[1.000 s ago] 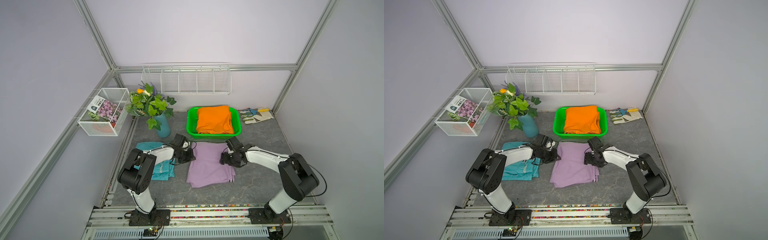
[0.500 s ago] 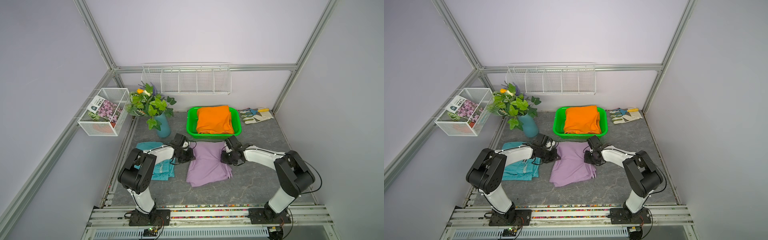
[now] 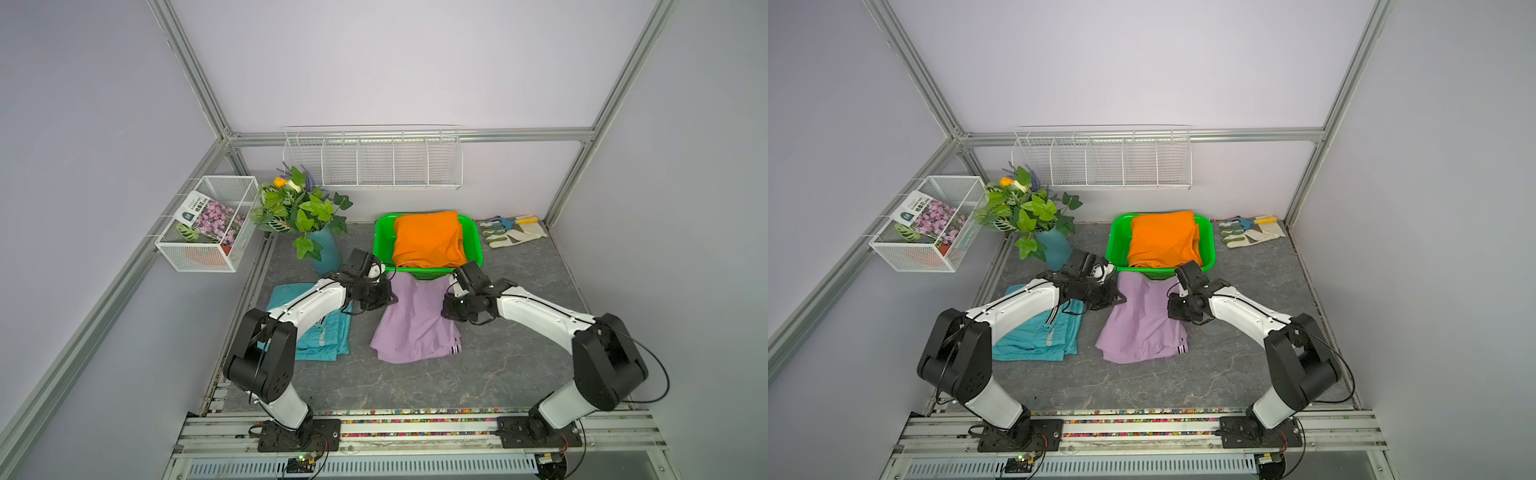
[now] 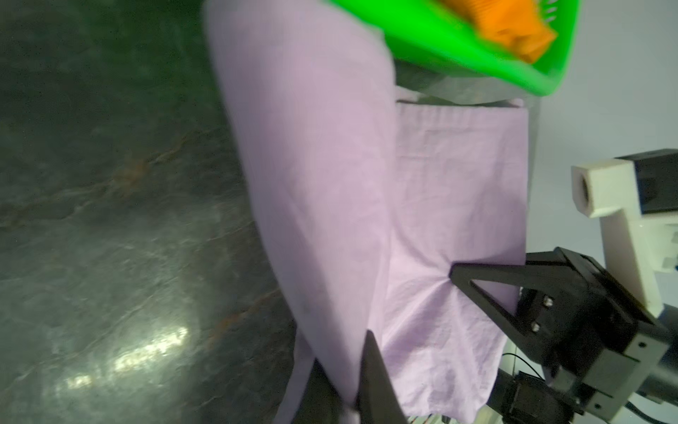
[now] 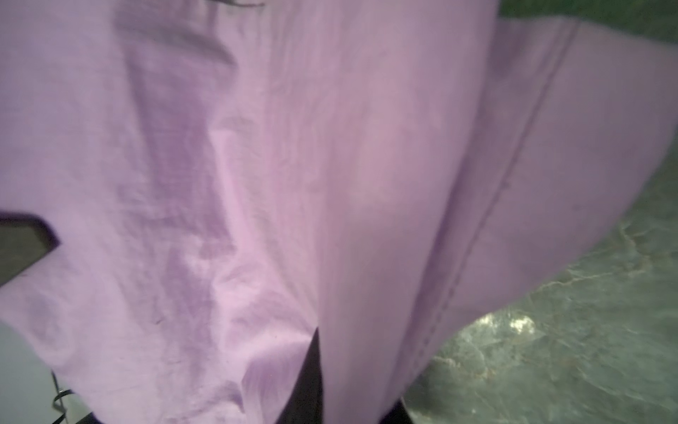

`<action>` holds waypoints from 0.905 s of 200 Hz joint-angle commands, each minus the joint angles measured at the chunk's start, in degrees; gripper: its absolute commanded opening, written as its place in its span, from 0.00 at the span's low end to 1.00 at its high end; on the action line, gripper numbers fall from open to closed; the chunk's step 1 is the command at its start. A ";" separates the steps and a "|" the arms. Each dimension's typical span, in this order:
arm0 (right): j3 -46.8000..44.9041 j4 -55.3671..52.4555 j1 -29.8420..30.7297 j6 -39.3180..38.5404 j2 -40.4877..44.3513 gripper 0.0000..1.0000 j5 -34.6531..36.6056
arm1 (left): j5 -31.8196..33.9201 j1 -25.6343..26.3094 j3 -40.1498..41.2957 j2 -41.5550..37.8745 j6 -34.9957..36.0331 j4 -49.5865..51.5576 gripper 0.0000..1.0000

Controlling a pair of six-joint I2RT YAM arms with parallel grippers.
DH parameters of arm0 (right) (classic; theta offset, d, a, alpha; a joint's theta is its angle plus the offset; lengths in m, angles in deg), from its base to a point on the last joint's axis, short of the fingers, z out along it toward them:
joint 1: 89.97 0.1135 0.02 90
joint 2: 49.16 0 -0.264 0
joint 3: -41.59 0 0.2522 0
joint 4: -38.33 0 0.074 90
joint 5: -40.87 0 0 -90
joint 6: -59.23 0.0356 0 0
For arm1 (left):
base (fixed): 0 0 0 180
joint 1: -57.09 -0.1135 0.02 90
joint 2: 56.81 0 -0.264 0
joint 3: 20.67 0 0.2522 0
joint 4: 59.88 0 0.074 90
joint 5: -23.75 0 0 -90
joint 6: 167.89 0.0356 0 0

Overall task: Put the folded long pants in the basket
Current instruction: Place the long pant in the basket.

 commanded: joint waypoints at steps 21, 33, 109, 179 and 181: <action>4.74 -5.94 0.42 -2.08 5.79 0.00 -0.91 | -3.81 1.17 -6.16 -1.57 -2.09 2.47 0.00; 5.54 -6.27 0.44 -2.06 6.62 0.00 -1.21 | -4.60 1.36 -7.44 -2.11 -2.26 2.57 0.00; 13.31 -8.73 -2.68 -4.09 11.82 0.00 -1.75 | -8.44 1.46 -18.62 -3.09 -6.71 0.57 0.00; 19.28 -2.49 -10.03 -5.31 7.41 0.00 -5.59 | -5.50 0.96 -31.40 5.99 -3.68 -1.07 0.00; 19.55 -2.37 -10.30 -5.32 7.01 0.00 -5.78 | -5.57 0.94 -31.87 6.40 -3.63 -1.11 0.00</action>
